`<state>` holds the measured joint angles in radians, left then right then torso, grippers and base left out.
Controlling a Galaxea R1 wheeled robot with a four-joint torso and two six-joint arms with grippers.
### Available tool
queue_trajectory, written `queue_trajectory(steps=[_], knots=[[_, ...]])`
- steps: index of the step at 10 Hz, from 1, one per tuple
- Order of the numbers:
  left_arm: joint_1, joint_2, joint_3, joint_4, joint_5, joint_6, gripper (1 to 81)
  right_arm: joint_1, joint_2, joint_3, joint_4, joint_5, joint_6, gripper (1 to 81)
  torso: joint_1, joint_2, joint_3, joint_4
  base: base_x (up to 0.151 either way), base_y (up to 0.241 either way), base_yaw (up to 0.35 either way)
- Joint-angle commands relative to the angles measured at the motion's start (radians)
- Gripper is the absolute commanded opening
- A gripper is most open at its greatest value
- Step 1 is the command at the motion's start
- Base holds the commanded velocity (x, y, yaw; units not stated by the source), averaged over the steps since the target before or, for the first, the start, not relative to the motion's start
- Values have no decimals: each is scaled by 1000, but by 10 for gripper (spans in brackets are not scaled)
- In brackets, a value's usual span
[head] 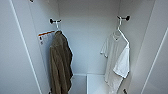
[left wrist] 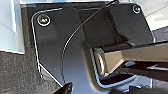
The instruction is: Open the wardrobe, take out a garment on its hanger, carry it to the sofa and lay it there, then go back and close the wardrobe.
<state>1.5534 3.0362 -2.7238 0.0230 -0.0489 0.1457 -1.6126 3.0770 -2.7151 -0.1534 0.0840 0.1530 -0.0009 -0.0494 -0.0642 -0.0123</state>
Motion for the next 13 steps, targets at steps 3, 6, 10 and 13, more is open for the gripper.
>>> queue_trajectory(steps=[3, 6, 10, 13], knots=[[-46, -2, -1, 2, 52, 6, 811, 41, 2, 5, 2, -50, -3, 811, 1, 0, 0, 0, 72, 0, 0], [-46, -2, -1, 2, 51, 6, 811, 42, 1, 5, 5, -49, -3, 811, 1, 0, 0, 0, 72, 0, 0], [-45, 0, -1, 0, 51, 5, 811, 41, 4, 6, 6, -50, -4, 811, 1, 0, 0, 0, 17, 0, 0], [-46, 9, -5, -14, 52, 2, 811, 35, 1, 6, 0, -47, -7, 811, 1, 0, 0, 0, 0, 0, 0]])
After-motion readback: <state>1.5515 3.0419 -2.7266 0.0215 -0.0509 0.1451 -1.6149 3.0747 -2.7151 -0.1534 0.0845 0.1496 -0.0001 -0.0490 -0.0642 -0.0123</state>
